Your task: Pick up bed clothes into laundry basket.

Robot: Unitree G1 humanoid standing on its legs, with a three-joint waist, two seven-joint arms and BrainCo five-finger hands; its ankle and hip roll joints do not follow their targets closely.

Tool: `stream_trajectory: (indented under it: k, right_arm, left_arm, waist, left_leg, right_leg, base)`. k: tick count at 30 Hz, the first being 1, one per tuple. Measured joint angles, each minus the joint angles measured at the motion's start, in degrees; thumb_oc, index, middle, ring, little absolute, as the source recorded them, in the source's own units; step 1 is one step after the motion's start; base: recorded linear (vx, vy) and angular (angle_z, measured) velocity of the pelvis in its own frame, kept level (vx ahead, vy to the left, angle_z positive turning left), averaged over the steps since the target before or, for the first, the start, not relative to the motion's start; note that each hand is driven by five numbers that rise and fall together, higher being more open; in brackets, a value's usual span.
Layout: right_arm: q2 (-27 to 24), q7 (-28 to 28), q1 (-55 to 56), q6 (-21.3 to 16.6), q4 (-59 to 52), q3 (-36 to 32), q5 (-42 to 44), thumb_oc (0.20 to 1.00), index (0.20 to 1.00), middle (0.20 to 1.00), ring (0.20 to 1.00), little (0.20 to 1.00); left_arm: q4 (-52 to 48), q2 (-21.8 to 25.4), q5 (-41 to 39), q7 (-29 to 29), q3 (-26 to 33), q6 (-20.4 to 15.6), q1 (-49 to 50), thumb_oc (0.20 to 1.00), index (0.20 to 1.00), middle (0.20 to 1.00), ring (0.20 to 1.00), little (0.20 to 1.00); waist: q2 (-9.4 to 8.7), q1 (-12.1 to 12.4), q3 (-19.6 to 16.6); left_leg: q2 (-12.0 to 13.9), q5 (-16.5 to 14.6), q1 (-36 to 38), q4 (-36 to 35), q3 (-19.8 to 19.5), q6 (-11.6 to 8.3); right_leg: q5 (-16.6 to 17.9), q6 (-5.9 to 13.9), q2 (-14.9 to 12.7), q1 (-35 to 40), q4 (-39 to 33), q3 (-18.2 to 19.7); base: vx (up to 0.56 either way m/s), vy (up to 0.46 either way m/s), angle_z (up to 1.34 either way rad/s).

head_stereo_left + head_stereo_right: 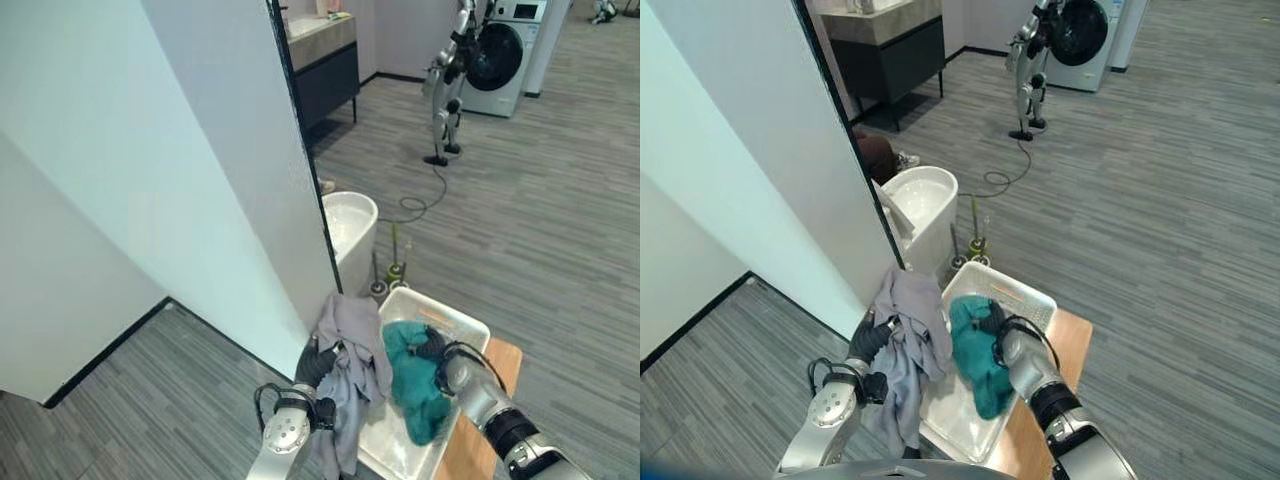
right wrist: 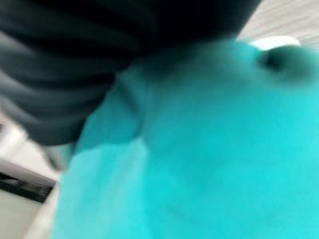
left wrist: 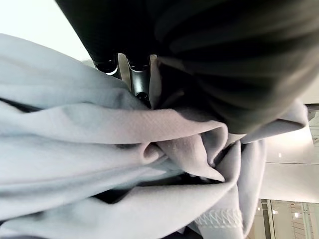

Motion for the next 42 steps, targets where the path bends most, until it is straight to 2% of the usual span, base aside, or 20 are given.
stream_trajectory:
  k: [3,4,6,8,11,12,15,16,20,25,26,28,31,32,34,35,37,38,41,42]
  right_arm:
    - [-0.5,-1.3,-0.6,-0.2,-4.2,-0.3,0.8,1.0,1.0,1.0,1.0,1.0]
    - [-1.6,-1.6,-0.7,-1.1,-10.9,-0.6,0.9,1.0,1.0,1.0,1.0,1.0]
    - [-2.3,-1.4,-0.4,-1.1,-15.6,-1.8,1.0,1.0,1.0,1.0,1.0,1.0]
    - [-4.0,-0.9,2.9,-1.1,-27.3,-5.0,2.1,1.0,1.0,1.0,1.0,1.0]
    - [-5.5,0.1,4.2,-1.0,-34.5,-7.6,2.4,1.0,1.0,1.0,1.0,1.0]
    - [-7.1,1.2,6.0,-0.9,-38.6,-10.0,3.0,1.0,1.0,1.0,1.0,1.0]
    - [-8.8,1.6,9.9,-0.9,-43.7,-12.1,4.9,1.0,1.0,1.0,1.0,1.0]
    - [-9.3,2.3,16.1,-1.2,-49.5,-14.8,6.7,1.0,1.0,1.0,1.0,1.0]
    - [-10.2,2.8,23.7,-1.5,-52.9,-17.3,9.5,1.0,1.0,1.0,1.0,1.0]
    - [-11.6,2.5,26.7,-3.5,-53.3,-18.2,11.7,1.0,1.0,1.0,1.0,1.0]
    - [-12.8,2.3,28.0,-5.2,-53.2,-18.2,12.3,1.0,1.0,1.0,1.0,1.0]
    - [-13.6,2.0,28.7,-5.9,-53.0,-18.1,13.4,1.0,1.0,1.0,1.0,1.0]
    - [-13.8,0.8,30.3,-7.3,-51.9,-18.9,13.7,1.0,1.0,1.0,1.0,1.0]
    - [-13.8,0.8,31.0,-7.5,-52.0,-18.8,13.7,1.0,1.0,1.0,1.0,1.0]
    - [-13.8,0.8,32.3,-8.3,-52.2,-18.7,14.8,1.0,1.0,1.0,1.0,1.0]
    - [-13.8,0.8,32.4,-8.7,-52.2,-18.7,15.5,1.0,1.0,1.0,1.0,1.0]
    - [-14.0,0.8,33.4,-9.1,-52.7,-19.7,16.2,1.0,1.0,1.0,1.0,1.0]
    - [-14.1,0.8,33.2,-9.2,-53.1,-19.7,16.4,1.0,1.0,1.0,1.0,1.0]
    - [-14.2,0.8,33.2,-9.4,-54.7,-19.8,16.5,1.0,1.0,1.0,1.0,1.0]
    - [-14.2,0.8,33.3,-9.4,-55.7,-19.4,16.5,1.0,1.0,1.0,1.0,1.0]
  left_arm:
    - [0.4,-0.4,0.0,0.0,-0.2,0.0,-0.8,0.2,0.2,0.2,0.2,0.2]
    - [0.4,-0.7,0.0,0.0,-0.3,0.0,-1.5,0.2,0.2,0.2,0.2,0.2]
    - [0.4,-1.6,0.0,0.1,-0.3,0.0,-1.9,0.2,0.2,0.2,0.2,0.2]
    - [0.4,-1.8,0.0,0.2,-2.3,0.1,-2.1,0.2,0.2,0.2,0.2,0.2]
    - [0.7,-2.1,0.0,0.2,-3.8,0.2,-2.9,0.2,0.2,0.2,0.2,0.2]
    - [2.3,-2.2,0.1,0.8,-5.5,0.2,-5.1,0.2,0.2,0.2,0.2,0.2]
    - [5.8,-2.6,1.1,2.5,-6.5,0.2,-8.5,0.2,0.2,0.2,0.2,0.2]
    - [8.0,-3.2,2.6,4.7,-6.5,0.4,-10.9,0.2,0.2,0.2,0.2,0.2]
    - [11.7,-4.0,5.7,9.7,-4.9,0.7,-14.5,0.2,0.2,0.2,0.2,0.2]
    - [18.2,-4.1,9.4,15.1,-2.9,0.7,-17.6,0.2,0.2,0.2,0.2,0.2]
    - [21.3,-4.4,9.8,16.8,-1.8,0.6,-18.6,0.2,0.2,0.2,0.2,0.2]
    - [25.4,-5.5,9.8,18.9,0.5,0.9,-19.9,0.2,0.2,0.2,0.2,0.2]
    - [29.8,-4.8,10.0,21.7,2.3,0.8,-22.1,0.2,0.2,0.2,0.2,0.2]
    - [32.8,-4.6,10.2,22.8,2.7,0.7,-24.2,0.2,0.2,0.2,0.2,0.2]
    - [46.8,-3.7,12.3,25.9,3.3,0.1,-31.6,0.2,0.2,0.2,0.2,0.2]
    - [49.0,-3.5,12.3,26.3,4.4,0.6,-32.6,1.0,1.0,1.0,1.0,1.0]
    - [61.4,-3.4,13.6,28.8,4.2,-0.6,-38.1,1.0,1.0,1.0,1.0,1.0]
    - [63.7,-3.5,13.5,28.8,5.0,1.0,-39.2,1.0,1.0,1.0,1.0,1.0]
    - [63.0,-3.4,13.5,29.9,5.3,1.0,-39.2,1.0,1.0,1.0,1.0,1.0]
    - [55.6,-3.9,11.9,29.4,6.9,0.1,-35.9,1.0,1.0,1.0,1.0,1.0]
  waist:
    - [0.11,-0.3,0.1]
    - [0.12,-1.0,0.1]
    - [0.02,-1.5,0.2]
    - [-0.07,-2.5,0.3]
    - [-0.17,-4.1,0.4]
    - [-0.49,-5.9,0.6]
    - [-0.98,-8.0,0.9]
    - [-1.06,-8.9,1.0]
    - [-1.14,-11.4,1.0]
    - [-1.38,-13.5,0.7]
    - [-1.5,-13.2,0.6]
    - [-1.64,-13.2,0.5]
    - [-2.11,-14.8,-0.9]
    - [-2.4,-15.0,-1.2]
    - [-2.71,-15.3,-2.5]
    - [-2.62,-15.8,-3.3]
    - [-2.75,-16.5,-3.6]
    - [-2.87,-16.8,-3.8]
    - [-2.97,-16.9,-3.7]
    - [-3.26,-16.7,-3.6]
  left_leg:
    - [0.2,0.0,0.0,0.0,0.2,0.0]
    - [0.2,0.0,0.2,0.0,0.6,-0.02]
    - [0.3,0.0,0.3,0.0,1.1,-0.03]
    - [0.2,-0.2,0.4,0.0,2.0,0.06]
    - [0.1,-0.2,0.5,0.0,3.3,0.12]
    - [0.2,-0.2,0.9,0.0,4.0,0.12]
    - [0.5,-0.2,1.0,0.0,5.0,0.12]
    - [0.7,-0.2,1.1,0.0,6.2,0.11]
    - [1.3,-0.4,1.3,-0.1,7.5,-0.13]
    - [2.0,-0.5,0.9,-0.1,9.6,-0.27]
    - [2.4,-1.0,0.8,-0.2,10.8,-1.02]
    - [2.7,-1.5,0.6,-0.3,11.4,-1.5]
    - [2.9,-2.0,-0.4,-0.3,12.2,-2.15]
    - [2.8,-2.0,-0.4,-0.3,12.5,-2.15]
    - [2.8,-2.0,-1.5,-0.3,12.8,-2.15]
    - [2.8,-2.0,-2.4,-0.3,13.0,-2.15]
    - [2.7,-1.9,-3.1,-0.1,12.6,-2.06]
    - [2.7,-1.9,-3.2,-0.1,12.7,-2.04]
    - [2.8,-1.8,-3.7,-0.1,12.8,-1.95]
    - [2.9,-1.8,-3.5,-0.1,13.2,-1.94]
  right_leg:
    - [-0.2,-0.01,0.1,-0.3,-0.2,0.4]
    - [-0.2,-0.03,0.1,-0.5,-0.2,0.7]
    - [-0.2,-0.02,0.0,-0.6,-0.2,1.0]
    - [-0.2,0.04,-0.1,-1.0,-0.2,2.2]
    - [-0.1,0.0,-0.3,-1.5,-0.2,3.3]
    - [0.2,-0.07,-0.3,-1.7,-0.1,4.2]
    - [0.3,-0.19,-0.2,-2.3,-0.1,5.4]
    - [0.4,-0.31,-0.2,-2.8,0.0,6.4]
    - [0.6,-0.57,0.3,-3.7,-0.1,8.4]
    - [1.3,-1.03,0.9,-5.6,0.0,10.9]
    - [1.3,-1.06,1.2,-6.4,-0.1,11.9]
    - [1.5,-1.16,1.5,-7.3,0.0,12.7]
    - [1.7,-0.95,1.6,-8.6,-0.2,13.2]
    - [1.8,-0.95,1.5,-8.9,-0.2,13.6]
    - [2.0,-0.94,1.5,-10.3,-0.2,14.1]
    - [2.1,-0.98,1.5,-11.2,-0.2,14.2]
    - [2.7,-0.93,1.5,-11.8,0.0,14.0]
    - [2.6,-0.93,1.5,-12.0,0.0,14.1]
    - [2.7,-1.0,1.6,-12.6,0.0,14.3]
    - [2.8,-0.9,1.7,-12.6,0.0,14.5]
  base:
    - [-0.01,-0.019,-0.05]
    - [-0.01,-0.023,-0.11]
    - [0.0,-0.017,-0.11]
    - [0.01,-0.029,-0.17]
    - [0.0,-0.014,-0.27]
    - [0.01,0.0,-0.27]
    - [0.01,-0.004,-0.27]
    - [0.03,-0.012,-0.41]
    - [0.03,0.0,-0.29]
    - [0.02,0.012,-0.3]
    - [0.02,0.026,-0.37]
    - [0.1,0.059,-0.34]
    - [0.02,0.04,-0.13]
    - [-0.01,0.031,-0.14]
    - [0.0,0.013,-0.14]
    - [0.0,0.004,-0.1]
    - [0.0,0.0,0.0]
    - [0.0,0.0,0.0]
    - [-0.01,-0.033,-0.04]
    - [-0.04,-0.101,-0.15]
